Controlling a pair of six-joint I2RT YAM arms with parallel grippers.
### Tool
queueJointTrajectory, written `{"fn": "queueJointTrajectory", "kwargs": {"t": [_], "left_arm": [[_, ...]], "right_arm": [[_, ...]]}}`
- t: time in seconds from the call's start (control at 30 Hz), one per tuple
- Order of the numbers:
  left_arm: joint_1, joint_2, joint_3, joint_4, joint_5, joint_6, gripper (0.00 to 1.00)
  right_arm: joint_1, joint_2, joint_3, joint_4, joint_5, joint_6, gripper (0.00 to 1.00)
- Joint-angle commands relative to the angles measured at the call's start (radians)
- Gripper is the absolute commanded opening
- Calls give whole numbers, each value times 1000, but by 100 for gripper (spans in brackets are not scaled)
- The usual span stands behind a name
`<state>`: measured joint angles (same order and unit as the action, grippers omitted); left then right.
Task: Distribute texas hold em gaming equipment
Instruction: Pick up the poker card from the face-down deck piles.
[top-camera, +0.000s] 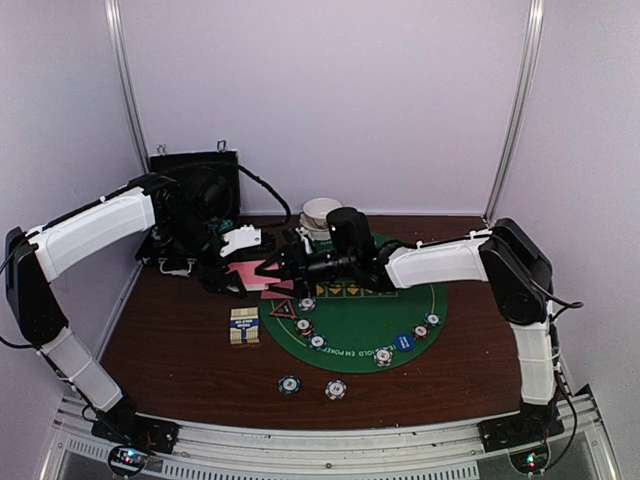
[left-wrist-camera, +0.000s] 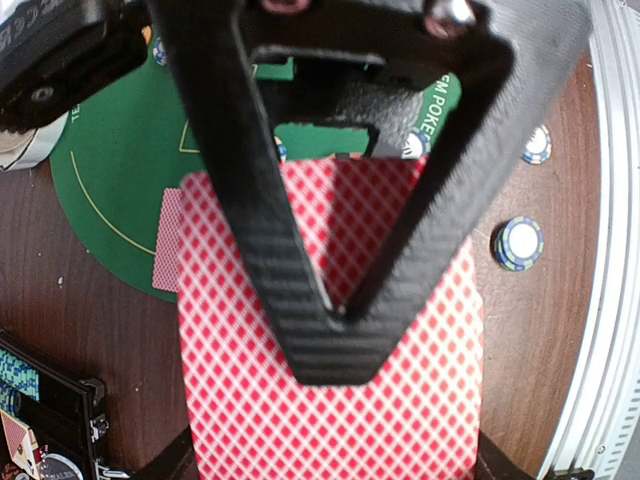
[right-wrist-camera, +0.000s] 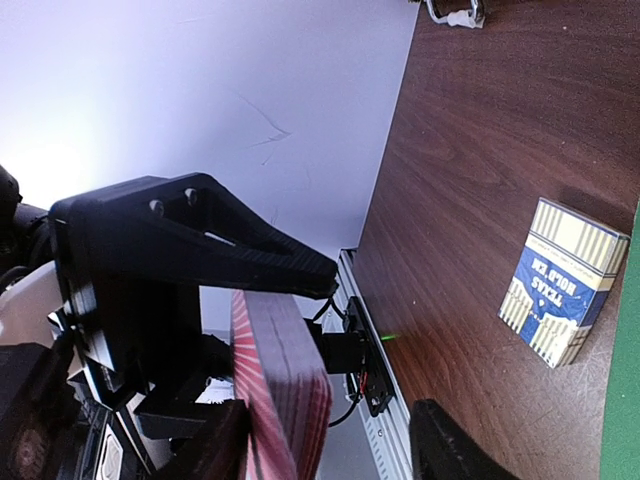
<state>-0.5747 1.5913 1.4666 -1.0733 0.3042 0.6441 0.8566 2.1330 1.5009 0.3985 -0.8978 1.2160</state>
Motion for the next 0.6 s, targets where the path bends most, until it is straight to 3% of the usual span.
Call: {"fn": "queueJointTrajectory", "kwargs": {"t": [0.0,0.23,0.57], "left_arm": [[7,-6,22,21,35,-10,6],[7,-2,26,21,25,-8,6],[7,1,24,21,26,-6,5]], "right_arm": [[-18,-75,-36,-64,1,-42,52],[-30,-131,-62,-60,-7,-33,43],[-33,-185,-118,-36,-2,0,22]]}}
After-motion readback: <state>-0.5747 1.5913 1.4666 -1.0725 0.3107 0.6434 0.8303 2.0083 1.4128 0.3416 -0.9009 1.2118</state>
